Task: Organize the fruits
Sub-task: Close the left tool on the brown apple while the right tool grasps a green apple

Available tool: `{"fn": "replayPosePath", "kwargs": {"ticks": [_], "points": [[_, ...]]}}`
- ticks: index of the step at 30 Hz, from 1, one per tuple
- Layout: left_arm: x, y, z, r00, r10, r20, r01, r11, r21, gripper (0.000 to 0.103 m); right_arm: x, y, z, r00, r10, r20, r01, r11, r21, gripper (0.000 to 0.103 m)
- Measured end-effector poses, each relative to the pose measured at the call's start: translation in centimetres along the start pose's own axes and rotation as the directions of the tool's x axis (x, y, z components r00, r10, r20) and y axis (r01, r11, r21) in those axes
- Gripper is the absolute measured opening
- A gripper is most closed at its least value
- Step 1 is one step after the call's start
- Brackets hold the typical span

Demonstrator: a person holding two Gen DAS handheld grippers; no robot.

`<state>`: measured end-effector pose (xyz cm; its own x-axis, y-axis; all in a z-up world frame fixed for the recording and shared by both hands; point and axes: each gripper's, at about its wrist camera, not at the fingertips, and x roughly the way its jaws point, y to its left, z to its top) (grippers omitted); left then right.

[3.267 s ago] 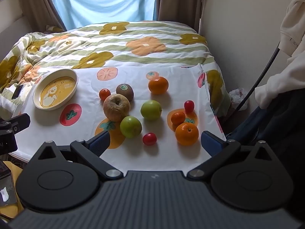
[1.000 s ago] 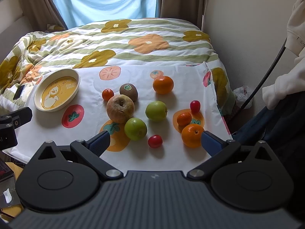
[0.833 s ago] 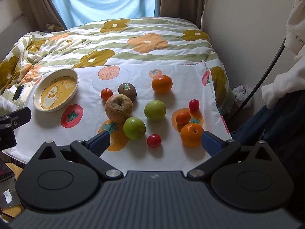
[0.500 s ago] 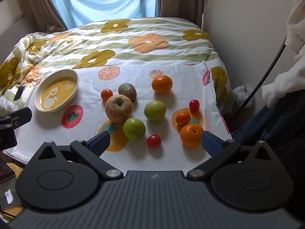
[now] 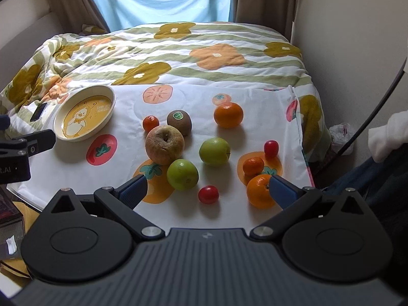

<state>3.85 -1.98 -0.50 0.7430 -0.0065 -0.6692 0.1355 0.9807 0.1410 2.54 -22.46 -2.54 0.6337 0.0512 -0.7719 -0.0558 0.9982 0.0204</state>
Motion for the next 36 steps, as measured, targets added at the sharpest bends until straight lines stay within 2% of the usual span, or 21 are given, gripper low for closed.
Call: {"fn": "replayPosePath", "kwargs": {"ticks": [4, 10, 13, 20, 23, 26, 29, 31, 36], "points": [[2.5, -0.5, -0.3, 0.999, -0.039, -0.006, 0.040, 0.998, 0.054, 0.103, 2.1, -0.4, -0.6, 0.999, 0.053, 0.000, -0.053, 0.998, -0.034, 0.103], [6.6, -0.9, -0.5, 0.986, -0.160, -0.046, 0.165, 0.974, 0.156, 0.103, 5.0, 0.3, -1.4, 0.995, 0.094, -0.024, -0.095, 0.993, -0.068, 0.103], [8.9, -1.4, -0.7, 0.974, -0.216, -0.061, 0.224, 0.944, 0.240, 0.103, 6.5, 1.1, -2.0, 0.994, 0.107, -0.033, -0.110, 0.989, -0.099, 0.103], [13.8, -2.5, -0.9, 0.933, -0.344, -0.106, 0.356, 0.840, 0.410, 0.103, 10.9, 2.5, -2.9, 0.992, 0.115, -0.060, -0.123, 0.978, -0.170, 0.103], [15.4, -3.0, -1.2, 0.915, -0.382, -0.129, 0.398, 0.804, 0.443, 0.103, 12.5, 2.6, -2.8, 0.995, 0.076, -0.067, -0.087, 0.979, -0.182, 0.103], [16.6, -3.5, -1.4, 0.903, -0.404, -0.144, 0.422, 0.781, 0.461, 0.103, 13.8, 2.3, -2.8, 0.994, 0.066, -0.082, -0.079, 0.983, -0.163, 0.103], [17.8, -3.9, -1.4, 0.894, -0.420, -0.154, 0.441, 0.769, 0.463, 0.103, 14.7, 2.0, -2.7, 0.993, 0.062, -0.100, -0.077, 0.986, -0.150, 0.102], [18.6, -4.1, -1.3, 0.889, -0.427, -0.162, 0.452, 0.767, 0.456, 0.103, 15.1, 2.3, -2.8, 0.992, 0.055, -0.112, -0.072, 0.985, -0.159, 0.097], [20.0, -4.3, -1.1, 0.869, -0.457, -0.190, 0.491, 0.752, 0.439, 0.101, 15.7, 2.5, -2.7, 0.994, 0.044, -0.098, -0.061, 0.982, -0.181, 0.095]]}}
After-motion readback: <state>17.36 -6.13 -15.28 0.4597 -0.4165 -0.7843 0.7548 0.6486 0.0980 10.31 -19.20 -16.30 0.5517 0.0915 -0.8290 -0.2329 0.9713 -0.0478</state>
